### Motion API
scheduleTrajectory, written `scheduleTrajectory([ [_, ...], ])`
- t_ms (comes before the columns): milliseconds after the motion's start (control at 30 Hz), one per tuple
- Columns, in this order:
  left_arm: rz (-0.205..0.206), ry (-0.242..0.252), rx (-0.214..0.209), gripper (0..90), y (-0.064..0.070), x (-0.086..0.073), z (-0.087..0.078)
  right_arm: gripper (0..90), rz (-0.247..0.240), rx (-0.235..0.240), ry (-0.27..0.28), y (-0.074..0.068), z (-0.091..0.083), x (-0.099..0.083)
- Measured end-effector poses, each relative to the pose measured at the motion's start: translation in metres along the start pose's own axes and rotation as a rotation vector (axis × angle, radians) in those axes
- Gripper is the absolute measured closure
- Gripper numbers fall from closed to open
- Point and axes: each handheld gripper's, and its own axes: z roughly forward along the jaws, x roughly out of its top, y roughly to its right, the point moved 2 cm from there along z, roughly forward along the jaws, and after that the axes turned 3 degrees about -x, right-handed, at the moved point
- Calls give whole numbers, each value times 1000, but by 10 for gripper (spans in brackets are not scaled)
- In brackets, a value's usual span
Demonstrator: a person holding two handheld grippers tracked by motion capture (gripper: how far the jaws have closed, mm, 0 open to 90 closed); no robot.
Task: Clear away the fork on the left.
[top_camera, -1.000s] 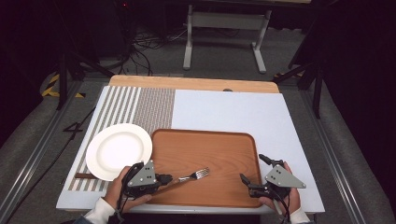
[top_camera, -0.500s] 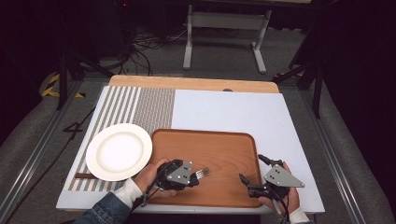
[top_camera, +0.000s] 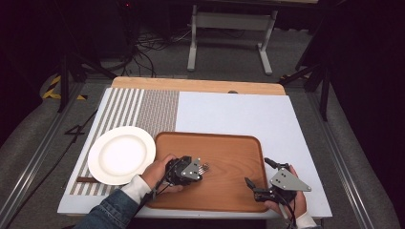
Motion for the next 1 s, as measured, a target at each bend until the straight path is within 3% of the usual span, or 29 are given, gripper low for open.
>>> scheduleTrajectory([
  [133, -4, -33, 35, 898, -3, -4, -4, 91, -8, 3, -7, -1, 0, 0],
  [233, 16, -102, 105, 897, -6, -10, -11, 91, -10, 1, -8, -1, 0, 0],
  [367, -25, -112, 124, 894, -12, -19, -16, 90, -16, 4, -11, -1, 1, 0],
  [567, -45, -148, 151, 893, -16, -27, -23, 90, -16, 3, -13, -1, 1, -1],
  [1000, -106, -158, 180, 892, -18, -46, -36, 90, -17, 4, -18, -2, 2, -1],
])
